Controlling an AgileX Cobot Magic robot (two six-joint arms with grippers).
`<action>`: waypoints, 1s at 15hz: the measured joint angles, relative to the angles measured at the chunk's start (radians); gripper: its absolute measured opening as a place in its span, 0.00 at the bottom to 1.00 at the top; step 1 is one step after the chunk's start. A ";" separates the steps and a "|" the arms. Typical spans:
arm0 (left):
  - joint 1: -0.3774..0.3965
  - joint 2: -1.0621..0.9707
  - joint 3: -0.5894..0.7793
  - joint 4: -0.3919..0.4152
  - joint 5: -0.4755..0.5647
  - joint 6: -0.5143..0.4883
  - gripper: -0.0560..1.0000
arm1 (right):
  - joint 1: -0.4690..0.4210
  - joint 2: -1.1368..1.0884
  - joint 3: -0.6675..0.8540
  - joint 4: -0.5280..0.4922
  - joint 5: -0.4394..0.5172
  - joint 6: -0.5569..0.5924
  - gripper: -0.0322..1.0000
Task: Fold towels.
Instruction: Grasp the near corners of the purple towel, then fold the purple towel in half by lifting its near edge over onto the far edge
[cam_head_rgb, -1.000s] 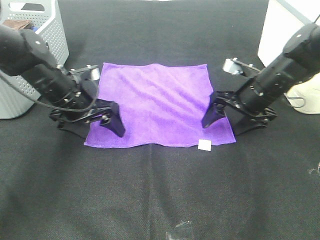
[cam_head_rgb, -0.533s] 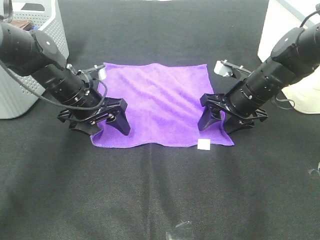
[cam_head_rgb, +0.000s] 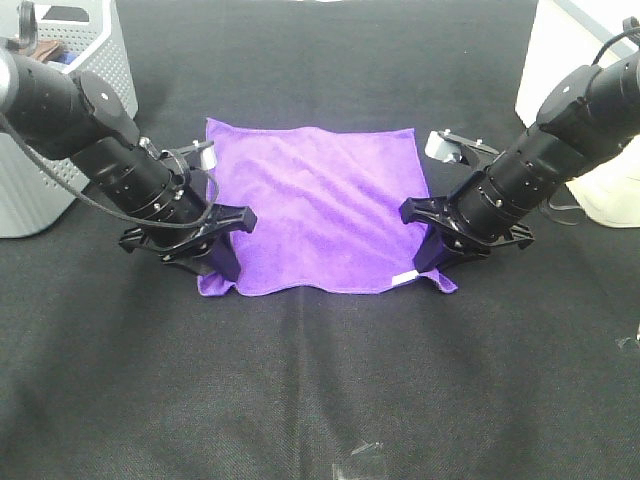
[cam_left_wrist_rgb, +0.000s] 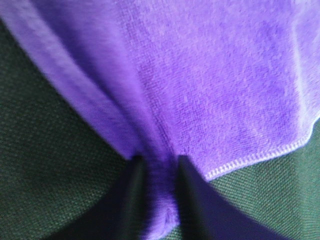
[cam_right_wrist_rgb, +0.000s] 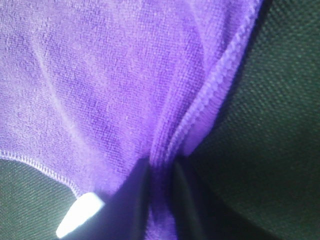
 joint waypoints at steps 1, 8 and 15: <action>0.000 0.003 0.000 0.008 0.000 0.000 0.10 | 0.000 0.001 0.001 -0.006 0.001 -0.003 0.11; -0.005 -0.020 -0.006 0.035 0.056 0.015 0.06 | 0.001 -0.097 -0.017 -0.015 0.066 -0.003 0.06; -0.009 -0.103 -0.144 0.147 0.109 -0.061 0.06 | 0.001 -0.120 -0.161 -0.030 0.162 -0.002 0.06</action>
